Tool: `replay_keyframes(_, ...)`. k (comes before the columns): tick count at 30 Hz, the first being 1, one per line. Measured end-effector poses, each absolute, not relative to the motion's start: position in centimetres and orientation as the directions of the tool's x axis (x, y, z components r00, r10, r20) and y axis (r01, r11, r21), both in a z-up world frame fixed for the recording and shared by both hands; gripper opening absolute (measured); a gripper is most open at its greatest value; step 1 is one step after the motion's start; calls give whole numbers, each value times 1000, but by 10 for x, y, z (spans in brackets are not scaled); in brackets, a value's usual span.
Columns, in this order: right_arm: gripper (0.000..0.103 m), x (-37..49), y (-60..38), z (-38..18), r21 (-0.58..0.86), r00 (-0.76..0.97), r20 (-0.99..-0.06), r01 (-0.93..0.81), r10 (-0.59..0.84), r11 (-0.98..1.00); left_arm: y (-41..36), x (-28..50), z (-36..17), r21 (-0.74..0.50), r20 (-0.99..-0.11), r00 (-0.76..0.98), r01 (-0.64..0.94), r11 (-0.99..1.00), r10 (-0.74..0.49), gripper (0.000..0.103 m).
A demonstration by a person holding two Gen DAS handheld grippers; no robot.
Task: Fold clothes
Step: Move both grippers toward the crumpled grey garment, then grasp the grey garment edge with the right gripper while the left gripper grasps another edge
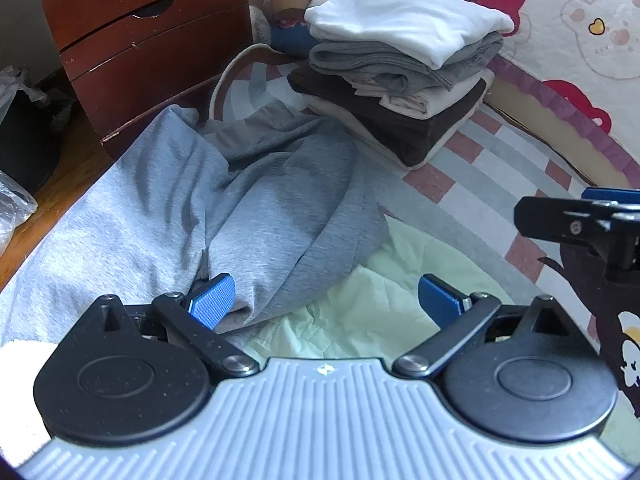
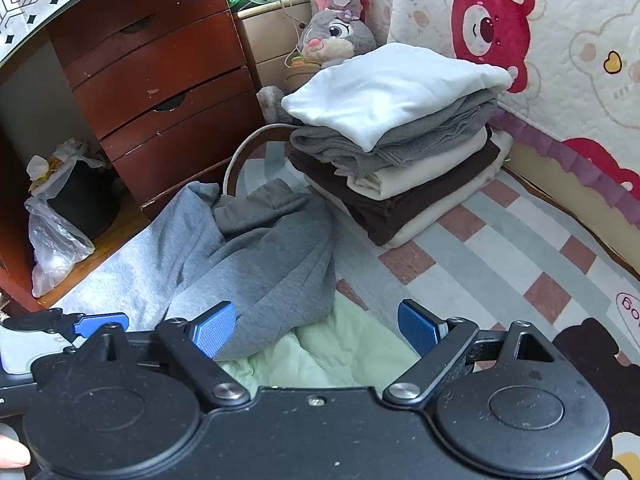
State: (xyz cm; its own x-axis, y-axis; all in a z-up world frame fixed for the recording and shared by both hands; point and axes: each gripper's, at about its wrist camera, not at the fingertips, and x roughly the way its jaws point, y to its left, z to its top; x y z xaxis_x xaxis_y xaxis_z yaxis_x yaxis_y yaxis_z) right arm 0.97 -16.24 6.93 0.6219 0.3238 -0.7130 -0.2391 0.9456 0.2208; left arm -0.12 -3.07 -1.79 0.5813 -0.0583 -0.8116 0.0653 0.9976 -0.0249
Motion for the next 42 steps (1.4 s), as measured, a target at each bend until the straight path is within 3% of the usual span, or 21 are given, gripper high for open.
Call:
replay_keyframes(17, 91, 13, -161, 60, 208, 621, -717, -244, 317, 947, -27, 4, -26, -28, -831, 554, 58, 998, -55, 100)
replay_keyframes(28, 91, 64, -147, 14, 244, 568, -698, -385, 436, 890, -4, 28, -62, 54, -832, 553, 5, 999, 42, 99)
replay_keyframes(30, 90, 83, -147, -2, 299, 522, -707, -390, 476, 871, 5, 34, -76, 60, -831, 553, -10, 998, 56, 95)
replay_keyframes(32, 86, 99, -144, -21, 348, 482, -720, -371, 499, 861, 12, 41, -89, 89, -841, 534, -15, 996, 84, 72)
replay_keyframes(34, 86, 115, -142, -40, 395, 443, -731, -347, 520, 851, 17, 45, -102, 129, -852, 511, -14, 992, 118, 55)
replay_keyframes(35, 86, 123, -141, -50, 417, 423, -735, -334, 530, 845, 19, 47, -108, 144, -854, 504, -12, 989, 131, 50)
replay_keyframes(42, 87, 164, -130, -108, 525, 390, -731, -203, 560, 827, 34, 42, -127, 130, -841, 527, -23, 991, 123, 52)
